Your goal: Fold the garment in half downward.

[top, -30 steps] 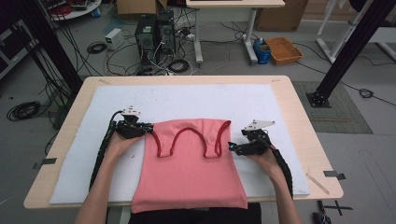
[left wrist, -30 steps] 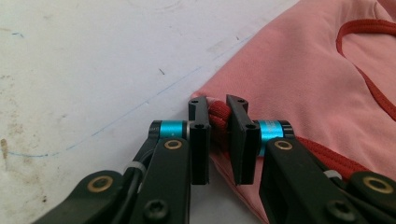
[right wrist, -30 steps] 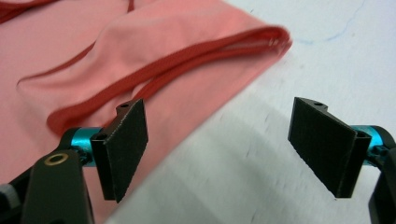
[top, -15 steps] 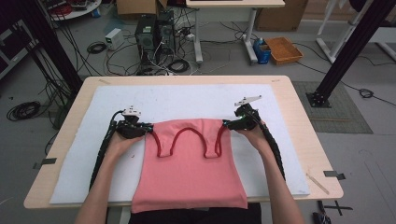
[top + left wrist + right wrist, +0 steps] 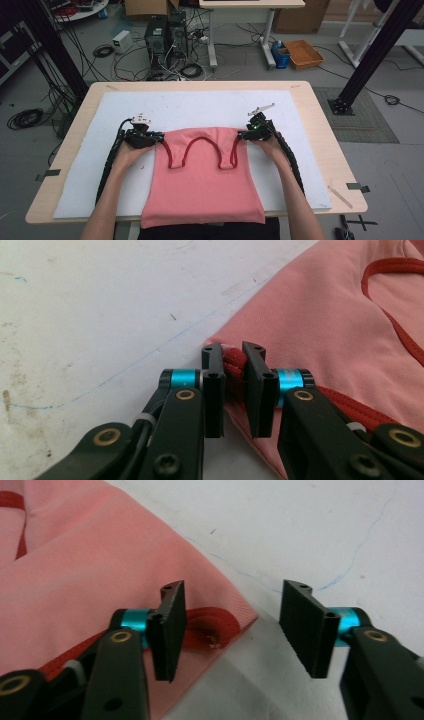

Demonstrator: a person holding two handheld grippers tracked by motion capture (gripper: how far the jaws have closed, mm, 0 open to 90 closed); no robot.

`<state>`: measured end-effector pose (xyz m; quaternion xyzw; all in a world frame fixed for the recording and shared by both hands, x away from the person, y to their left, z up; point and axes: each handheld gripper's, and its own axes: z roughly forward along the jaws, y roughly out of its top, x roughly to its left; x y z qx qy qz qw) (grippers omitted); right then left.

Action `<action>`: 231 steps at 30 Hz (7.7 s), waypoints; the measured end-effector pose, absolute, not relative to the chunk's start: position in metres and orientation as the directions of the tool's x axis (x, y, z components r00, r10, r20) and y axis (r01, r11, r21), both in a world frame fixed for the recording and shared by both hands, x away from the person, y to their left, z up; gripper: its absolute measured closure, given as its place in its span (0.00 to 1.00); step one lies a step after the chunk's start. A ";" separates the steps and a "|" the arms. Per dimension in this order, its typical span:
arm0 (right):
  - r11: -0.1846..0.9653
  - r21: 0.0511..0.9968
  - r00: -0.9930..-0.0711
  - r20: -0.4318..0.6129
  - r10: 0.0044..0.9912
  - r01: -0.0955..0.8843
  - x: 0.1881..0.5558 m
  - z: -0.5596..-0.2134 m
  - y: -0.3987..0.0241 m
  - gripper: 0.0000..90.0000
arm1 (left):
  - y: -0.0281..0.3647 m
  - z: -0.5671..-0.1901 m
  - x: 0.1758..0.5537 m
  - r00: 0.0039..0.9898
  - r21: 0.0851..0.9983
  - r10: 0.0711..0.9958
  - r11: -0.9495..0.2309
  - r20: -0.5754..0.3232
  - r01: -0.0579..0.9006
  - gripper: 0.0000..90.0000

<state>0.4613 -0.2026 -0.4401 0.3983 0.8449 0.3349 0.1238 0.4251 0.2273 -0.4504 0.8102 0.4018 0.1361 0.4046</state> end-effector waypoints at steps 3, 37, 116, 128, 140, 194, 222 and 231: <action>0.460 0.669 -0.660 0.062 0.749 0.584 0.458 -0.440 -0.201 0.63 | 0.227 -0.450 0.425 0.640 0.765 0.761 -0.350 -0.105 0.541 0.88; 0.484 0.696 -0.704 0.044 0.709 0.531 0.450 -0.441 -0.200 0.91 | 0.227 -0.451 0.424 0.634 0.772 0.766 -0.334 -0.112 0.541 0.89; 0.397 0.780 -0.649 0.016 0.760 0.484 0.488 -0.383 -0.229 0.91 | 0.216 -0.389 0.462 0.611 0.837 0.785 -0.269 -0.096 0.477 0.90; 0.445 0.771 -0.693 -0.006 0.721 0.456 0.432 -0.408 -0.234 0.91 | 0.216 -0.409 0.407 0.681 0.850 0.728 -0.304 -0.083 0.430 0.90; 0.463 0.756 -0.710 0.003 0.705 0.463 0.381 -0.433 -0.245 0.91 | 0.220 -0.429 0.362 0.726 0.836 0.680 -0.337 -0.103 0.434 0.90; 0.486 0.770 -0.799 0.052 0.600 0.414 0.273 -0.449 -0.276 0.91 | 0.232 -0.446 0.270 0.837 0.808 0.534 -0.435 -0.122 0.396 0.90; 0.481 0.765 -0.819 0.103 0.565 0.429 0.258 -0.442 -0.285 0.78 | 0.243 -0.443 0.255 0.859 0.798 0.483 -0.444 -0.170 0.407 0.76; 0.399 0.838 -0.813 0.087 0.576 0.372 0.265 -0.419 -0.275 0.73 | 0.226 -0.420 0.272 0.843 0.841 0.524 -0.398 -0.121 0.368 0.68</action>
